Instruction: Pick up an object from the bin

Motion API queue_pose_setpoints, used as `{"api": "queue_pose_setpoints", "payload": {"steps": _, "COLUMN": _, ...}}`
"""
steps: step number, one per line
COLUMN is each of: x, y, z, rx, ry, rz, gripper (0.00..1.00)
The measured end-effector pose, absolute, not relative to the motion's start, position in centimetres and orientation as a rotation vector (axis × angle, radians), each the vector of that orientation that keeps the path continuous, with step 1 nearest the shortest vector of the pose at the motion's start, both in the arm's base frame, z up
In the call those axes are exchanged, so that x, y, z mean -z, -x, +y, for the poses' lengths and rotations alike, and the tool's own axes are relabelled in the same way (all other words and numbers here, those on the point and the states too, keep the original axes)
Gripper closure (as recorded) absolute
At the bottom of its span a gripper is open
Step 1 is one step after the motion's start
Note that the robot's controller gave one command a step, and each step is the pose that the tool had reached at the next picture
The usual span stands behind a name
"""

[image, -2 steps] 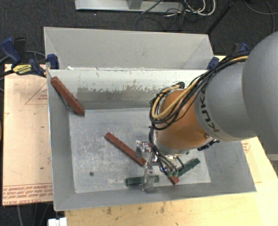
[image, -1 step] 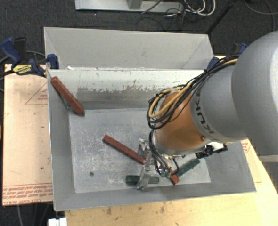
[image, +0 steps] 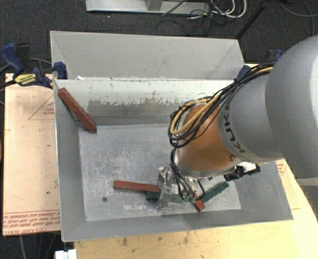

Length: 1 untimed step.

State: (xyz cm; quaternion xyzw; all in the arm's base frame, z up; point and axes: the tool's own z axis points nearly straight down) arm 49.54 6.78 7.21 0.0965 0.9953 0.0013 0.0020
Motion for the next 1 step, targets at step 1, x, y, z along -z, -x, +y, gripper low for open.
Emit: {"api": "queue_pose_setpoints", "payload": {"steps": 1, "x": -7.21, "y": -49.54, "z": 6.77, "rx": -0.004, "ry": -0.303, "rz": 3.123, "gripper": 1.00}}
